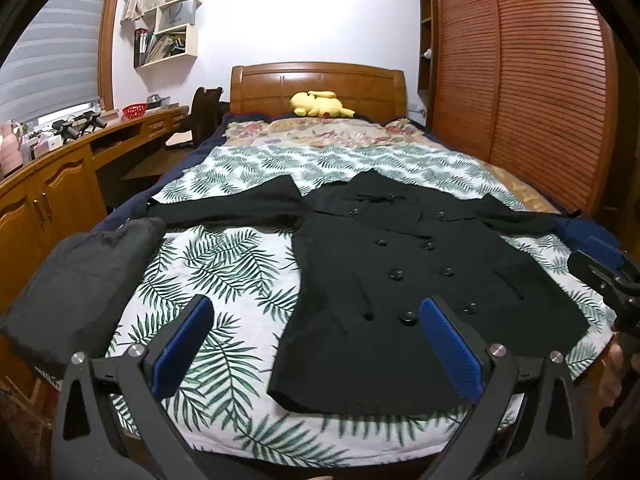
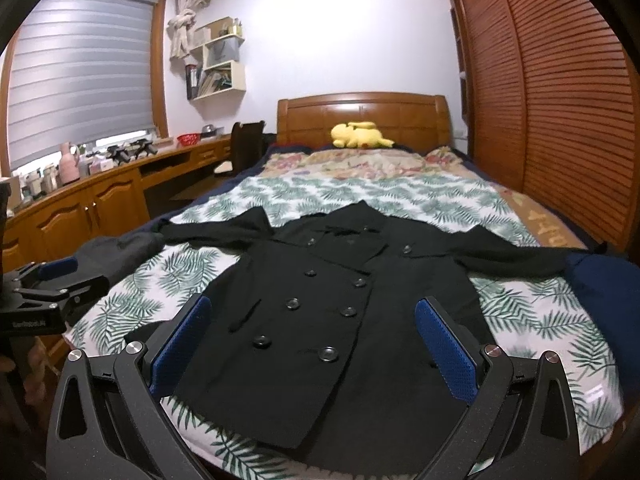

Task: Fold large clothes

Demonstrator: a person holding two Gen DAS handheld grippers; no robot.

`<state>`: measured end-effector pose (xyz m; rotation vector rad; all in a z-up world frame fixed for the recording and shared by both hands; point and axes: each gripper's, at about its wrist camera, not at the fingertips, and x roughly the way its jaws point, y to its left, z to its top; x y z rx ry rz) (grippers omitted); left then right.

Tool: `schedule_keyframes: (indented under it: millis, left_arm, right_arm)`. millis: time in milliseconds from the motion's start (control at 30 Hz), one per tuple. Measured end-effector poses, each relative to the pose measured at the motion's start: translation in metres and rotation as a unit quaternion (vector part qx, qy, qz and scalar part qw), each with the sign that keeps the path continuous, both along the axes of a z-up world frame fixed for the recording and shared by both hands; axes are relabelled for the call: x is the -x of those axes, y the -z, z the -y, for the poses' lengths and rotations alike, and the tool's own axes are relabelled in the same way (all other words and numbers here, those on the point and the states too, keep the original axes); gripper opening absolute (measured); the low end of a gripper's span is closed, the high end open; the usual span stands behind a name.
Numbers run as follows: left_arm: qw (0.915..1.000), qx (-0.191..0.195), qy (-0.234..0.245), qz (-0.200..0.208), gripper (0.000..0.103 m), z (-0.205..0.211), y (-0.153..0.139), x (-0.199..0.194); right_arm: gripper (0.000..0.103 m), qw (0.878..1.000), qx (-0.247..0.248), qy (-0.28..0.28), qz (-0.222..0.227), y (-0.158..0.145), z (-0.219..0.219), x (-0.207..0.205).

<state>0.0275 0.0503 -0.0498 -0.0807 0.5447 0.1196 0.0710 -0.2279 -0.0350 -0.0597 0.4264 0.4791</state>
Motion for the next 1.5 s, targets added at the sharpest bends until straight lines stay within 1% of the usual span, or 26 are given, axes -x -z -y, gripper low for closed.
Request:
schedule_keyframes:
  millis: [233,367,467,567,667,833,1067,1233,1333,1433,1500]
  left_arm:
    - [1.0000,-0.001,-0.005,-0.007,0.103,-0.027,0.011,-0.026]
    - [0.9997,0.006,-0.008,-0.023,0.103,-0.043,0.016,-0.047]
    - [0.9995,0.000,-0.012,-0.031,0.103,-0.051,0.017,-0.065]
    - [0.9994,-0.003,-0.014,-0.033,0.103,-0.059,0.018,-0.082]
    - [0.9990,-0.016,-0.025,-0.034,0.103,-0.066,0.019,-0.098]
    - [0.9988,-0.001,-0.031,-0.038,0.103,-0.084,0.022,-0.119]
    - [0.9979,-0.008,-0.047,-0.044,0.103,-0.109,0.029,-0.163]
    - [0.9982,-0.008,-0.050,-0.032,0.103,-0.132,0.038,-0.200]
    - [0.9975,0.001,-0.052,-0.048,0.103,-0.147,0.049,-0.227]
    - [0.9957,0.012,-0.058,-0.070,0.103,-0.163,0.062,-0.251]
    - [0.9939,0.022,-0.062,-0.088,0.103,-0.175,0.071,-0.266]
  right_arm:
    - [0.103,1.000,-0.003,-0.012,-0.004,0.012,-0.015,-0.027]
    - [0.103,1.000,-0.003,-0.024,0.000,0.018,-0.025,-0.046]
    - [0.103,0.999,-0.007,-0.033,0.000,0.021,-0.034,-0.061]
    - [0.103,0.999,-0.013,-0.046,-0.004,0.022,-0.041,-0.078]
    - [0.103,0.998,-0.014,-0.059,-0.007,0.024,-0.051,-0.096]
    - [0.103,0.997,-0.007,-0.078,-0.013,0.028,-0.072,-0.129]
    - [0.103,0.996,-0.003,-0.091,-0.025,0.038,-0.095,-0.174]
    - [0.103,0.995,0.015,-0.093,-0.023,0.055,-0.105,-0.200]
    - [0.103,0.995,0.017,-0.093,-0.032,0.071,-0.104,-0.211]
    - [0.103,0.994,0.024,-0.095,-0.058,0.088,-0.105,-0.224]
    - [0.103,0.993,0.017,-0.095,-0.072,0.094,-0.102,-0.228]
